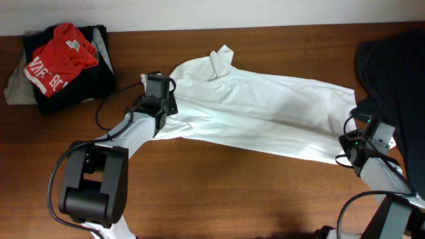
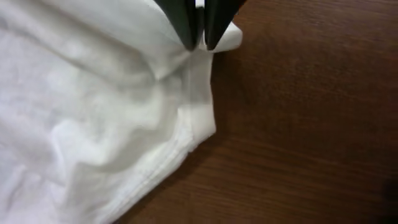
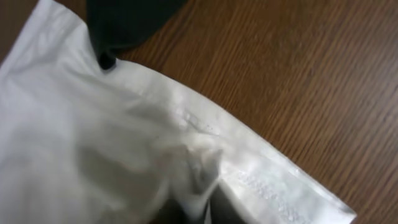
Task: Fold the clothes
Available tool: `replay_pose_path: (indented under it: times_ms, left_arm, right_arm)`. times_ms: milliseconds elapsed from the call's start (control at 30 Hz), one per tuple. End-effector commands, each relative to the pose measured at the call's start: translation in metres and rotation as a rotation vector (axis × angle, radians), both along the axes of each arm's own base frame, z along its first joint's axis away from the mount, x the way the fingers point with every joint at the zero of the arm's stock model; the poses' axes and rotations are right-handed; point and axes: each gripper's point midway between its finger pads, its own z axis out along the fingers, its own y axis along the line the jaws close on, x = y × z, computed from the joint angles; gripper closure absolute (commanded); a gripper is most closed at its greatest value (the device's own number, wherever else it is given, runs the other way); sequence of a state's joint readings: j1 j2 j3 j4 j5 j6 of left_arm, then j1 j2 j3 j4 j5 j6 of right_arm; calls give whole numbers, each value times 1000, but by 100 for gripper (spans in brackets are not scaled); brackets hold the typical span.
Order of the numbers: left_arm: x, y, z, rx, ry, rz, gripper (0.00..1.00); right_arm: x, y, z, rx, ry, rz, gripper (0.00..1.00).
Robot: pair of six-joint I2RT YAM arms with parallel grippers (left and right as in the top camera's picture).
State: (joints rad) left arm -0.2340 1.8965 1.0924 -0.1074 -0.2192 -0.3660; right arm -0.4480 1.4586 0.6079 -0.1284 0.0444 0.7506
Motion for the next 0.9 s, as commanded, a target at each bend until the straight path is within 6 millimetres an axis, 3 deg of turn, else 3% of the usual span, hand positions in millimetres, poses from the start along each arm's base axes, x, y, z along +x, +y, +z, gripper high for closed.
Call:
replay_pose_path:
  times_ms: [0, 67, 100, 167, 233, 300, 333, 367, 400, 467, 533, 600, 733, 867]
  left_arm:
    - [12, 11, 8, 21, -45, 35, 76]
    - [18, 10, 14, 50, -71, -5, 51]
    - [22, 9, 20, 74, -86, -37, 43]
    - [26, 8, 32, 105, -86, -71, 34]
    - [28, 7, 53, 107, -80, -74, 27]
    - [27, 2, 73, 87, -65, -95, 27]
    - [23, -6, 77, 55, -44, -126, 32]
    - [20, -15, 77, 16, -23, -162, 42]
    - [15, -27, 75, -42, 3, -211, 54]
    - [0, -45, 65, -125, 71, -280, 78]
    - [-14, -53, 54, -156, 140, -309, 90]
    - [-28, -57, 36, -149, 222, -318, 93]
    - [-45, -65, 5, -139, 333, -335, 93]
    - [-56, -62, -27, -129, 428, -325, 93]
  right_arm:
    - [6, -8, 4, -54, 1, 13, 26]
    - [13, -11, 13, -95, 2, 66, 10]
    - [16, -13, 19, -110, 13, 90, 2]
    - [23, -17, 40, -126, 53, 137, 1]
    - [30, -21, 76, -135, 97, 180, 1]
    - [37, -18, 109, -137, 110, 245, 1]
    - [42, -11, 125, -124, 101, 311, 1]
    - [44, -2, 134, -100, 92, 372, 1]
    - [44, 6, 138, -69, 86, 409, 7]
    - [38, 29, 131, 41, 83, 475, 46]
    - [27, 45, 114, 121, 132, 501, 59]
    - [14, 57, 83, 184, 214, 508, 61]
    - [-2, 55, 40, 252, 330, 410, 55]
    - [-4, 56, 15, 295, 389, 408, 55]
